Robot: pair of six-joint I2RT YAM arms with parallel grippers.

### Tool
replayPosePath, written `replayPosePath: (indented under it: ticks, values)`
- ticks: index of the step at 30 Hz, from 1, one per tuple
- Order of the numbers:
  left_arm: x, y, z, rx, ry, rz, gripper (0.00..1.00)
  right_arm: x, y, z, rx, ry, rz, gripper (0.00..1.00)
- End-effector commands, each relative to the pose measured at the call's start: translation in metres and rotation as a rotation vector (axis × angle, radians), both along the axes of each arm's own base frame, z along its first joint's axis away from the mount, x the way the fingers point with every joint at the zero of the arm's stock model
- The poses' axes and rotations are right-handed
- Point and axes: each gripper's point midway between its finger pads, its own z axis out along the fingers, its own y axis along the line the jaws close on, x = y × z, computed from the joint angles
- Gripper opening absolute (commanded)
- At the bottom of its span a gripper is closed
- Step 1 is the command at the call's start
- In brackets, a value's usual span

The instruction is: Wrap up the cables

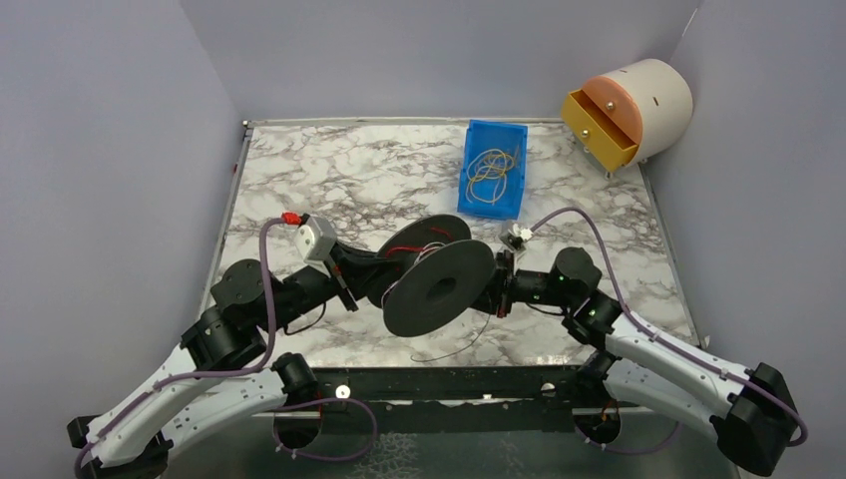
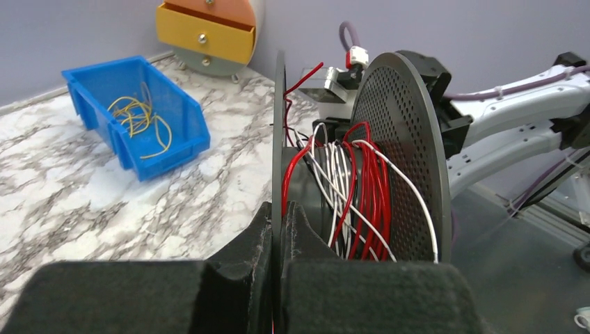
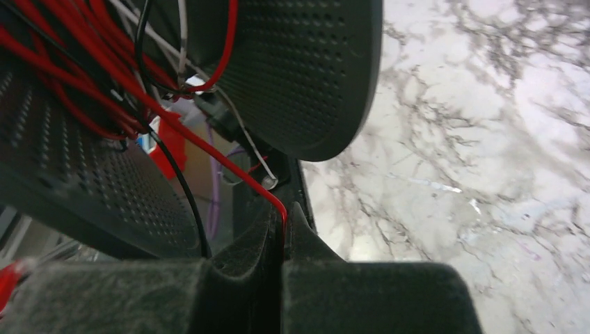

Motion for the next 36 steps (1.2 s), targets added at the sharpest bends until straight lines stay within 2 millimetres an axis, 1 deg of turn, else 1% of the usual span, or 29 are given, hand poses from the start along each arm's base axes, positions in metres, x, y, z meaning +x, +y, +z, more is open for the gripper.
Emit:
replayPosePath:
  ticks: [1,7,9,13,19,23,30,36]
  values:
    - [-0.012,0.003,0.063,-0.262,-0.111,-0.042,0.0,-0.039,0.001,0.028,0.141,-0.031,0.209,0.01]
    - [-0.017,-0.002,0.068,-0.314,-0.131,-0.087,0.0,-0.058,-0.005,0.057,0.253,-0.06,0.284,0.01]
    - [-0.019,-0.004,0.07,-0.337,-0.134,-0.102,0.0,-0.059,-0.006,0.064,0.277,-0.062,0.291,0.01]
    - [-0.022,-0.008,0.075,-0.372,-0.137,-0.131,0.0,-0.058,-0.005,0.077,0.31,-0.073,0.276,0.01]
    - [-0.023,-0.012,0.084,-0.439,-0.154,-0.152,0.0,-0.047,-0.004,0.095,0.358,-0.088,0.201,0.01]
    - [-0.02,-0.014,0.089,-0.457,-0.16,-0.15,0.0,-0.041,-0.001,0.1,0.378,-0.086,0.169,0.01]
    - [-0.016,-0.014,0.096,-0.489,-0.168,-0.136,0.0,-0.041,0.007,0.103,0.386,-0.089,0.174,0.01]
    - [-0.013,-0.017,0.097,-0.501,-0.172,-0.134,0.0,-0.04,0.011,0.104,0.38,-0.094,0.159,0.06]
